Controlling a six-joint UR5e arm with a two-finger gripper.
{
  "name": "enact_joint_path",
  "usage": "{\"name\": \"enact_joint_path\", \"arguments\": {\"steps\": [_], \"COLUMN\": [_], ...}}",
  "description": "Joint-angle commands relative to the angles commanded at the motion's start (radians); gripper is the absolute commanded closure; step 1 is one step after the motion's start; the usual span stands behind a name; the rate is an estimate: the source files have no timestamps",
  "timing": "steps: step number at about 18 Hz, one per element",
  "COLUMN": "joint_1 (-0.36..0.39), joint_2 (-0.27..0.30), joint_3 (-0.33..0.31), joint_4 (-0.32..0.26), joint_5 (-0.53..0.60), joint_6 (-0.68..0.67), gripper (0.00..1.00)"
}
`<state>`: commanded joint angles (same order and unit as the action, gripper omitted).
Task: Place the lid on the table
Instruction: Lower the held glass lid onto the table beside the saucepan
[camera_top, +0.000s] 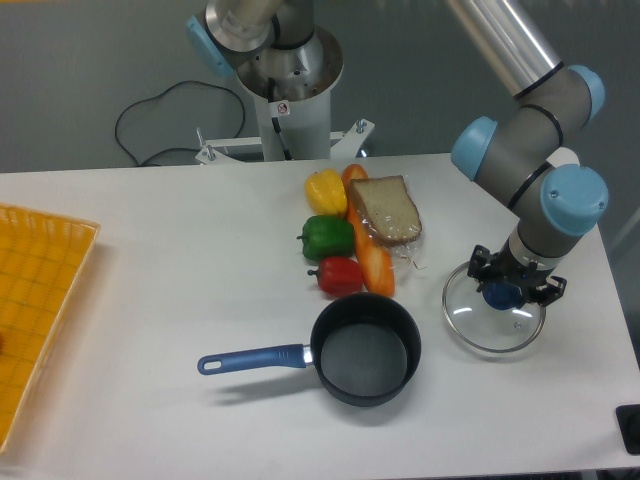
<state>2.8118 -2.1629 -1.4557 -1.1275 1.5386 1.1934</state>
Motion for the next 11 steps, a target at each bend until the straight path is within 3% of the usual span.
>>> {"name": "enact_joint_path", "arguments": {"steps": [11], "joint_1": [0.0], "joint_2": [0.002], "joint_3": [-0.021], "joint_4": [-0.002], "joint_5": [0.018], "joint_6": [-0.009], "gripper": [0.44]}}
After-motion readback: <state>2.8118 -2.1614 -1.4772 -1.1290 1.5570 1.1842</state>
